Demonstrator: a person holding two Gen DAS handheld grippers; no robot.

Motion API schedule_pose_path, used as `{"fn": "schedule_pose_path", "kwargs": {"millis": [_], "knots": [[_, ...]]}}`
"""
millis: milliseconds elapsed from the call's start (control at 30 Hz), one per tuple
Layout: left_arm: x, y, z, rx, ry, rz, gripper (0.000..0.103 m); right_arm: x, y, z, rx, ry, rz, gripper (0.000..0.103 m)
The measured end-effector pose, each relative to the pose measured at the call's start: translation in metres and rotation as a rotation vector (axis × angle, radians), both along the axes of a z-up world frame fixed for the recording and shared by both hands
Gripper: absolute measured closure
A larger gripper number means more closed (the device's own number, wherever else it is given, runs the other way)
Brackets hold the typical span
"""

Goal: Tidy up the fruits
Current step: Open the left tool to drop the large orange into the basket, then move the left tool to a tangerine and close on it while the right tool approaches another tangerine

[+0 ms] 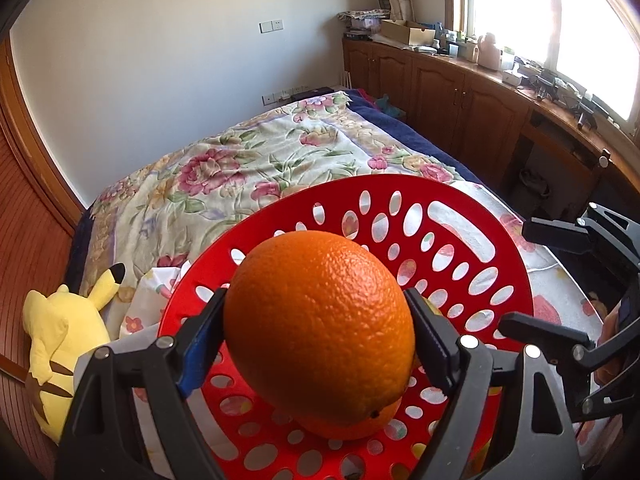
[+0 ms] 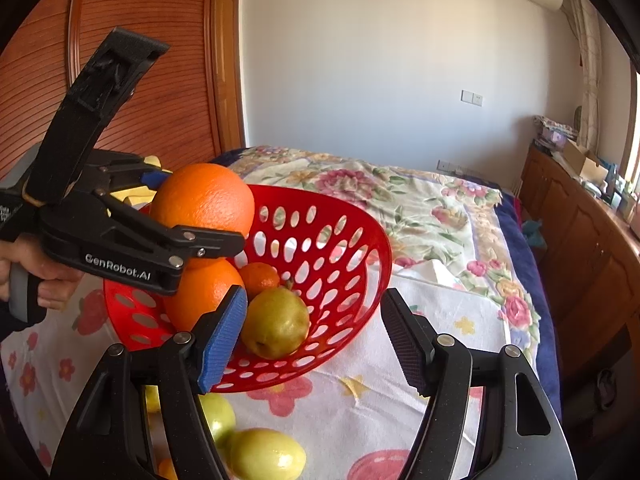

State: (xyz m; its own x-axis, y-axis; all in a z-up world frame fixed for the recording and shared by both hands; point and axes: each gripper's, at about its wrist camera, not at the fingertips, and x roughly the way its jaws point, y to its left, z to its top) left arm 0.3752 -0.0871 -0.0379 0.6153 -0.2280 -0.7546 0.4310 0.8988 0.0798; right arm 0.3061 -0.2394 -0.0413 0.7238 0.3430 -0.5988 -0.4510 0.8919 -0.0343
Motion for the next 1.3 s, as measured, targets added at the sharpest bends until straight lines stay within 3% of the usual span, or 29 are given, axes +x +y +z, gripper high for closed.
{"fn": "schedule_pose_path", "kwargs": {"millis": [200,500,900,1300], "knots": [[0.018,-0.011,-0.005,0.023,0.022,0.015,0.020,-0.002,-0.001,0.001,0.006,-0.005,0.000,0.031],[0.011,-0.008,0.001,0.008,-0.030,0.033,0.020,-0.009,-0.003,-0.001,-0.001,-0.003,-0.006,0.031],[-0.061,0.017,0.019,-0.138,-0.142,0.033,0.019,-0.037,0.001,0.002,0.018,-0.006,-0.027,0.031],[-0.124,0.042,0.017,-0.167,-0.192,0.057,0.018,-0.073,0.002,-0.004,0.025,0.015,-0.077,0.031]]}}
